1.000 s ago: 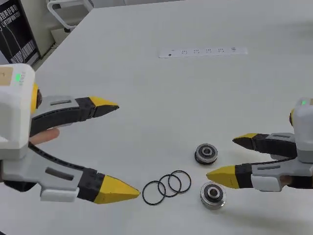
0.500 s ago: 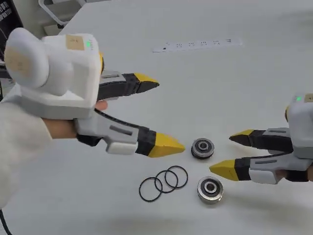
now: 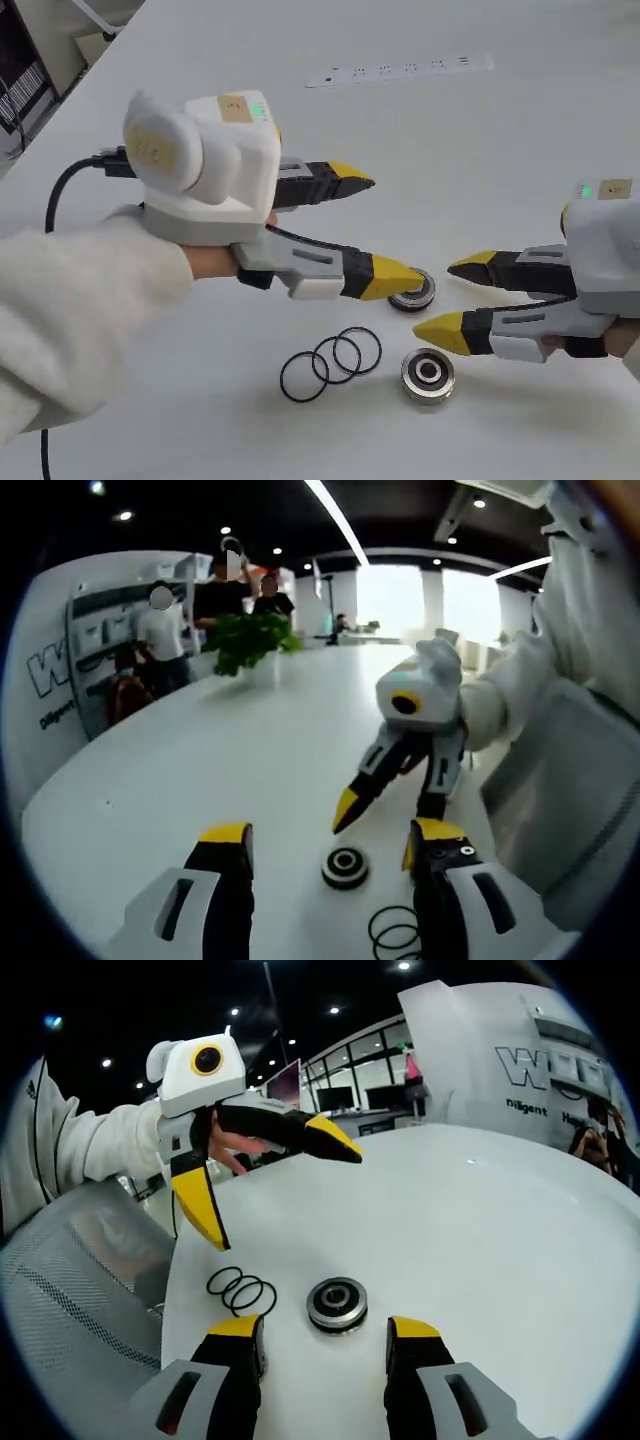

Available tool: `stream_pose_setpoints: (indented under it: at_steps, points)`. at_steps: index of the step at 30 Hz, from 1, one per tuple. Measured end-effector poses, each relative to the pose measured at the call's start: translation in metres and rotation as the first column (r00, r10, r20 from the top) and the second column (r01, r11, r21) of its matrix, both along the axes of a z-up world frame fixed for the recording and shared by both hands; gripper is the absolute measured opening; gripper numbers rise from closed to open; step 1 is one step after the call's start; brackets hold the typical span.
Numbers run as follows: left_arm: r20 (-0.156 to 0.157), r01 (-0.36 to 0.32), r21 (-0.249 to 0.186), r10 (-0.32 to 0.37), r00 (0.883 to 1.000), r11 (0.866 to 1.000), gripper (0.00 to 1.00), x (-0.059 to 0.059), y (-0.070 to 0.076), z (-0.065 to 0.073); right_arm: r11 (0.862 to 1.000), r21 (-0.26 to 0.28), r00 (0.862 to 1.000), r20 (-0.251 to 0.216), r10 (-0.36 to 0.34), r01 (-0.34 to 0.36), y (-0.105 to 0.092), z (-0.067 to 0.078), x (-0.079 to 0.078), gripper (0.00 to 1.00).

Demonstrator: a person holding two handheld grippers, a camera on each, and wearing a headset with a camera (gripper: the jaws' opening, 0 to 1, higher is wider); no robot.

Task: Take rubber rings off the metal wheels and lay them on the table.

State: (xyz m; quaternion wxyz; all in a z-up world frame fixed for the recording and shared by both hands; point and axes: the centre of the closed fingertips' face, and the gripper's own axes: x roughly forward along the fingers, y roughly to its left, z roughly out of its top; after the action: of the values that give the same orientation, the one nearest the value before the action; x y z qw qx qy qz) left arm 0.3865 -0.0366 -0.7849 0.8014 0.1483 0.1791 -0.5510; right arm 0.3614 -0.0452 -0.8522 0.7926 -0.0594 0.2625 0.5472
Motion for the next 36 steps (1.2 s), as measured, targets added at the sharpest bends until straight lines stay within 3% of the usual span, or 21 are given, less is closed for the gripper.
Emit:
stream_pose_setpoints:
  at_steps: [6,9,11,15,18,22,24,28,30,36]
  points:
    - [-0.014,0.010,0.026,-0.010,1.000,1.000,0.50,0.000,-0.007,-0.021,1.000,-0.009,1.000,0.009,0.003,-0.003,0.001,-0.004,0.003,0.41]
    - [-0.021,0.021,0.030,-0.020,1.000,0.999,0.41,-0.003,-0.011,-0.027,0.999,-0.039,1.000,0.026,0.004,-0.003,-0.002,-0.008,0.006,0.35]
    - [-0.018,0.026,0.030,-0.025,1.000,0.999,0.37,-0.004,-0.013,-0.030,1.000,-0.029,1.000,0.023,0.002,-0.001,-0.001,-0.008,0.006,0.34]
    - [-0.024,0.011,0.091,-0.009,1.000,0.996,0.30,-0.001,-0.009,-0.045,1.000,-0.021,1.000,0.021,0.010,-0.009,0.001,-0.008,0.005,0.32]
    - [-0.043,-0.007,0.087,0.011,0.999,0.996,0.25,0.002,-0.009,-0.050,1.000,-0.015,1.000,0.028,0.011,-0.010,0.002,-0.007,0.006,0.28]
    - [-0.051,0.005,0.099,0.000,0.999,0.995,0.22,-0.002,-0.011,-0.056,1.000,-0.014,1.000,0.022,0.005,-0.005,0.002,-0.008,0.007,0.26]
    - [-0.088,0.007,0.097,0.001,0.996,0.995,0.22,-0.005,-0.011,-0.061,1.000,-0.015,1.000,0.021,0.006,-0.006,0.002,-0.009,0.006,0.25]
    - [-0.099,-0.012,0.084,0.021,0.995,0.996,0.17,-0.004,-0.011,-0.062,1.000,-0.014,1.000,0.026,0.005,-0.005,0.002,-0.008,0.007,0.22]
    - [-0.124,-0.019,0.071,0.028,0.992,0.997,0.14,-0.004,-0.011,-0.063,1.000,-0.026,0.999,0.031,-0.009,0.009,0.000,-0.010,0.009,0.20]
    - [-0.120,-0.030,0.072,0.039,0.992,0.997,0.14,-0.003,-0.011,-0.064,0.999,-0.030,0.999,0.032,-0.010,0.011,0.000,-0.010,0.009,0.18]
